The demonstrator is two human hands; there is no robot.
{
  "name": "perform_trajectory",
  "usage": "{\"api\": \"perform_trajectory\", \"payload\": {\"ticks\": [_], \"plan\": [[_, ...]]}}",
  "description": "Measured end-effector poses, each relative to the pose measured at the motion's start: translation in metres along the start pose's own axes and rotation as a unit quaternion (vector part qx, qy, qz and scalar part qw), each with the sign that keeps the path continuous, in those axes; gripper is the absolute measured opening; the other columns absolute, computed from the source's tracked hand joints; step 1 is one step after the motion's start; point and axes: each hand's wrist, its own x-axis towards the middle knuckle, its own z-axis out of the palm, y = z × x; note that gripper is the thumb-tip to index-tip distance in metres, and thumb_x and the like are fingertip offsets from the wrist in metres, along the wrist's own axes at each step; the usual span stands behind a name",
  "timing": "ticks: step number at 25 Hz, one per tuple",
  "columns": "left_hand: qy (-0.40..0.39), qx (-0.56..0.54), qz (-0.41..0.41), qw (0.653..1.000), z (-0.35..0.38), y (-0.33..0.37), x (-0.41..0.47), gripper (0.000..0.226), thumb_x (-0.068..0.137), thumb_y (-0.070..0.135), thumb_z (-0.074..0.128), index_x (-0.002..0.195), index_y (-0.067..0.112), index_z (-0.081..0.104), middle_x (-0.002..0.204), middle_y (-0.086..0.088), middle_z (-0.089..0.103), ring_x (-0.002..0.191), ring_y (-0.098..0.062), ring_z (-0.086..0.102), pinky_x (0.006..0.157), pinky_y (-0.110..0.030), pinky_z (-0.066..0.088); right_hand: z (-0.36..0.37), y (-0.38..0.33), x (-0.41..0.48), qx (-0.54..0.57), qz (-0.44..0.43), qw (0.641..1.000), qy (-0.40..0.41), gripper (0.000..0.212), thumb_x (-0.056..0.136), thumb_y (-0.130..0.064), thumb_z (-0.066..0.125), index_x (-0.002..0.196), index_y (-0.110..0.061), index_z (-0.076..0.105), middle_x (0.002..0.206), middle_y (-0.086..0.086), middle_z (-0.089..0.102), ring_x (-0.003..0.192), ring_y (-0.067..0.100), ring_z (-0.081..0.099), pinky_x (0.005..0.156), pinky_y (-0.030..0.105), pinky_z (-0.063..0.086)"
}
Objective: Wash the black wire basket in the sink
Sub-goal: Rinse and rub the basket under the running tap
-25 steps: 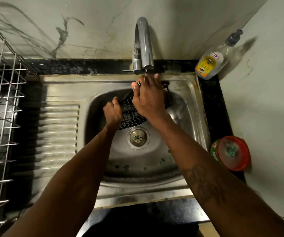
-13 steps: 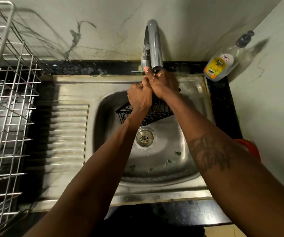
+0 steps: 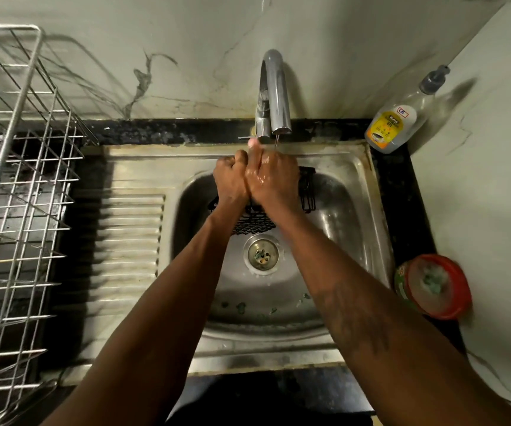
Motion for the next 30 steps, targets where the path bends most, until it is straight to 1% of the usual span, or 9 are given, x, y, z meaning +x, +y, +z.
{"api": "perform_trajectory", "payload": {"ticks": [3,5,7,12,16,21,25,28,30], "plan": [[0.028,0.0,-0.014,1.0,-0.005,-0.015,-0.005,0.039,0.099,0.029,0.054,0.068,0.009,0.064,0.067,-0.008,0.066,0.063,-0.018,0.06,0.065,-0.043,0.055,-0.004,0.02,-0.001,0.019,-0.155,0.986,-0.054,0.053,0.109,-0.042,0.03,0.086,-0.015,0.07,0.077,0.004,0.07,0.073,0.018,0.065,0.074,0.038,0.05],[0.02,-0.005,-0.014,1.0,0.001,-0.012,-0.017,0.038,0.1,0.028,0.052,0.069,0.008,0.06,0.064,-0.004,0.061,0.056,-0.01,0.055,0.057,-0.032,0.05,-0.019,0.026,0.026,0.039,-0.037,0.99,-0.134,0.061,0.108,-0.051,0.026,0.077,-0.013,0.061,0.07,0.006,0.058,0.066,0.016,0.057,0.066,0.035,0.046],[0.017,0.007,0.0,1.0,0.006,-0.01,-0.018,0.036,0.101,0.026,0.053,0.066,0.015,0.051,0.064,-0.002,0.055,0.059,-0.013,0.052,0.061,-0.036,0.05,-0.025,0.025,0.029,0.05,0.066,0.994,-0.075,0.06,0.108,-0.051,0.028,0.083,-0.01,0.064,0.078,0.011,0.062,0.075,0.023,0.061,0.069,0.036,0.047],[0.016,0.004,-0.021,1.0,0.006,-0.014,-0.002,0.044,0.087,0.043,0.055,0.081,0.001,0.066,0.074,-0.015,0.068,0.068,-0.022,0.064,0.068,-0.045,0.057,-0.017,0.04,-0.022,0.021,-0.121,0.992,-0.011,0.05,0.108,-0.044,0.026,0.095,-0.021,0.068,0.094,0.005,0.071,0.09,0.023,0.063,0.087,0.038,0.041],[0.008,-0.011,-0.027,1.0,0.007,-0.01,-0.007,0.032,0.091,0.037,0.064,0.073,0.011,0.058,0.07,-0.005,0.06,0.065,-0.023,0.058,0.063,-0.037,0.049,-0.028,0.032,0.031,-0.03,0.039,0.988,-0.149,0.052,0.107,-0.052,0.024,0.082,-0.019,0.055,0.08,0.004,0.051,0.08,0.022,0.052,0.074,0.034,0.037],[-0.04,0.069,0.067,0.995,-0.011,-0.002,-0.014,0.055,0.095,0.056,0.059,0.054,0.019,0.055,0.048,0.008,0.054,0.043,-0.009,0.05,0.049,-0.023,0.042,-0.004,0.022,0.031,0.02,0.076,0.996,-0.047,0.055,0.107,-0.048,0.03,0.08,-0.014,0.065,0.08,0.01,0.067,0.076,0.025,0.064,0.068,0.033,0.046],[0.069,0.085,0.042,0.993,0.003,0.0,-0.015,0.057,0.092,0.053,0.062,0.049,0.018,0.052,0.054,-0.004,0.063,0.054,-0.028,0.063,0.062,-0.036,0.057,-0.008,0.035,0.017,0.104,-0.064,0.992,0.013,0.04,0.107,-0.031,0.039,0.106,-0.008,0.072,0.099,0.014,0.073,0.093,0.029,0.069,0.086,0.042,0.054],[0.07,0.087,0.017,0.994,0.005,-0.001,-0.008,0.046,0.087,0.042,0.058,0.052,0.013,0.057,0.056,-0.007,0.065,0.056,-0.03,0.066,0.063,-0.047,0.06,0.005,0.056,-0.036,0.069,-0.178,0.981,0.034,0.05,0.108,-0.035,0.035,0.142,-0.004,0.055,0.144,0.016,0.057,0.138,0.026,0.049,0.12,0.045,0.031],[0.077,0.097,0.018,0.992,0.007,0.0,-0.013,0.044,0.086,0.039,0.058,0.052,0.012,0.058,0.055,-0.005,0.065,0.05,-0.024,0.062,0.06,-0.046,0.06,0.007,0.08,-0.043,0.013,-0.2,0.977,0.068,0.054,0.108,-0.038,0.037,0.142,0.0,0.054,0.145,0.019,0.054,0.14,0.028,0.047,0.122,0.048,0.027]]}}
